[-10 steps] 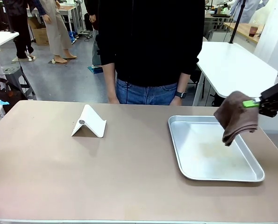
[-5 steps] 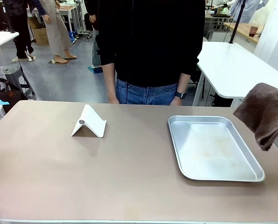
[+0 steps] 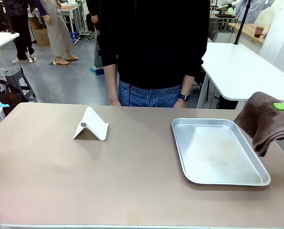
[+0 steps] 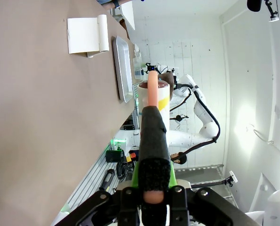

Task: Clean the surface of the table.
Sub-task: Clean the area not pointed to by the person, then return the Lint Roller and towel to their original positions.

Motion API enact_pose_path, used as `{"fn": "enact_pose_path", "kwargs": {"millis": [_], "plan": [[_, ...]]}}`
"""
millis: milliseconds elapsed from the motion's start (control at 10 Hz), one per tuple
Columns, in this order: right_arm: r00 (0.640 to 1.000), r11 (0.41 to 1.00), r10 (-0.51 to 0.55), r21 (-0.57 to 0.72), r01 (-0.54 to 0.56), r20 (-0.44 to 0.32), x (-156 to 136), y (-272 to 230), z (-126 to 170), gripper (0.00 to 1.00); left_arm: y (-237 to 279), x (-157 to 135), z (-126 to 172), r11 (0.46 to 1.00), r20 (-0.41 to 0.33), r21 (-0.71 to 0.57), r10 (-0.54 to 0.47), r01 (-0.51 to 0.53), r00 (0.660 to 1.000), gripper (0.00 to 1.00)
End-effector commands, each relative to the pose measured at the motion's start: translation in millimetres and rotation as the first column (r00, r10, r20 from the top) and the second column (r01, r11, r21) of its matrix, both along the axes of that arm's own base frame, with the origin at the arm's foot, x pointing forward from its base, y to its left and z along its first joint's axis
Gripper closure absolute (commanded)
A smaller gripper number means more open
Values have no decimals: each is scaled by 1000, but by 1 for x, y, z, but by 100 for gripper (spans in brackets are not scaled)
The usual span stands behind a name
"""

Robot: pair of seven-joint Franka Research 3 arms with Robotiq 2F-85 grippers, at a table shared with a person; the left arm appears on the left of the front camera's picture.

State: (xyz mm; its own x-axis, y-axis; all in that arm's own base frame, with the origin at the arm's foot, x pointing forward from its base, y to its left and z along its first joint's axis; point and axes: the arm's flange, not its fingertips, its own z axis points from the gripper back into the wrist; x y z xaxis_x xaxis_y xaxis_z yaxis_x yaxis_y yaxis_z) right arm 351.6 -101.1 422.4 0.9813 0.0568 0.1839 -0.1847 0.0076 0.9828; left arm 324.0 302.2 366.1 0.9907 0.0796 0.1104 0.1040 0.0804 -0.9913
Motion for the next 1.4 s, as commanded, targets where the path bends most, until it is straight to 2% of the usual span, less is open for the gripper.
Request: {"fn": "enact_pose_path", "kwargs": {"millis": [0,1300], "plan": [[1000,1000,-1,22,1,8,-5,-5,5,93,0,-3,5,1000,-7,-9,-1,1,1000,78],[1000,1000,-1,22,1,8,-5,-5,5,93,0,-3,5,1000,-7,-9,-1,1,1000,78]]}}
